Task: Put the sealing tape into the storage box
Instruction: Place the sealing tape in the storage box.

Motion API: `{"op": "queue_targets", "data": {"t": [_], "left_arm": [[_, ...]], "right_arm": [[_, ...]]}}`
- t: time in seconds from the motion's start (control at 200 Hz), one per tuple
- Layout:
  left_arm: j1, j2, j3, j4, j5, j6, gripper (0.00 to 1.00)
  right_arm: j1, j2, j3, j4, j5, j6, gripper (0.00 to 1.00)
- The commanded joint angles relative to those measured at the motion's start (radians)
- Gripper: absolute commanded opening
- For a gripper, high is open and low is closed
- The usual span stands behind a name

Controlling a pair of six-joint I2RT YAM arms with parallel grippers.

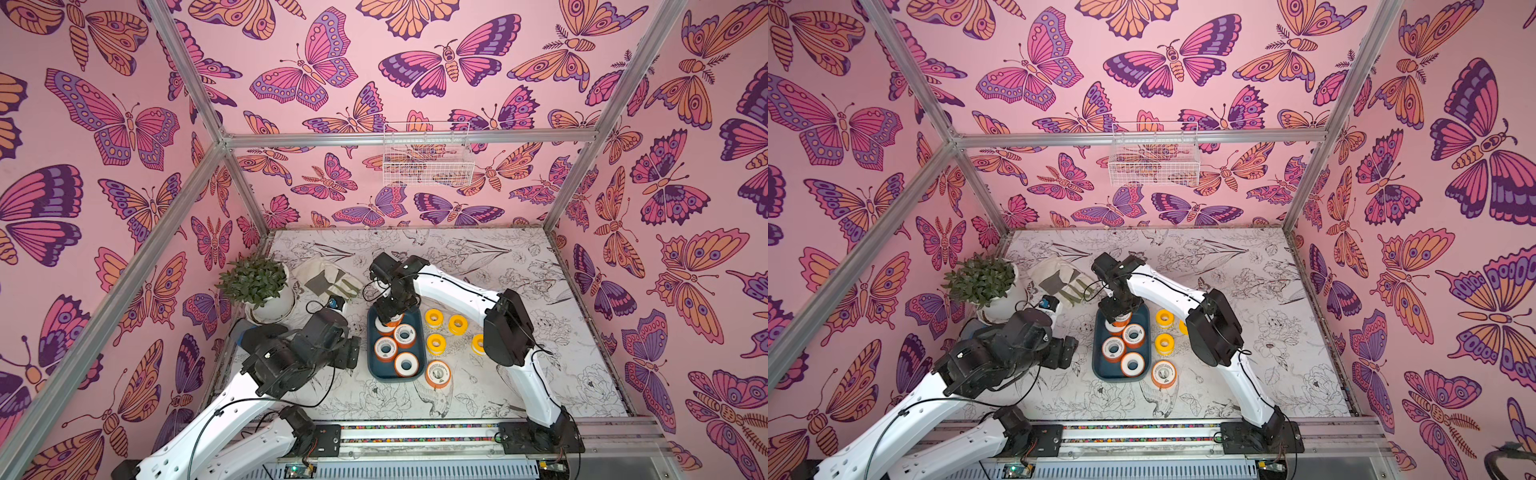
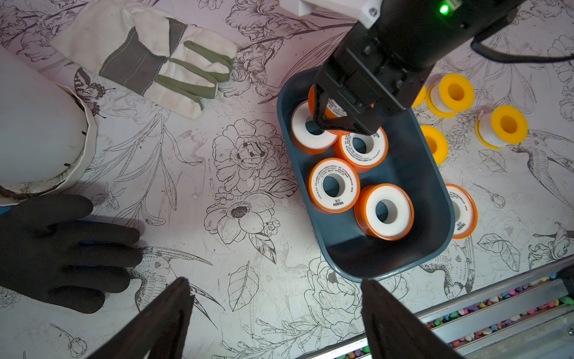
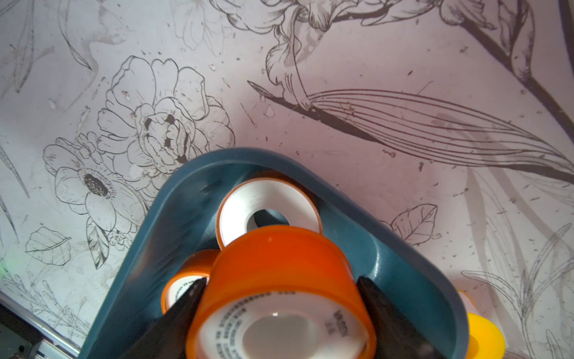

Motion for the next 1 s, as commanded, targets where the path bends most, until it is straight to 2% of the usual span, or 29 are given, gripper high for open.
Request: {"op": "queue_targets", "data": {"t": [0.0,0.776,0.991], "left_arm": [[0.008,-0.007,-0.016,0.005,-0.011,0.01,0.89],[0.009,0.004,-0.016,0.006,-0.005,0.011,0.89],[0.011,0.008,-0.016,0.006,-0.004,0.011,0.89]], "right_arm": [[0.012,0.025,0.045,-0.022,-0.013,-0.004,0.61],[0.023,0.117,0.114,-0.037,0.005,-0.003,0.65],[0.024,0.139,0.139,-0.049,0.015,-0.007,0.7]]}}
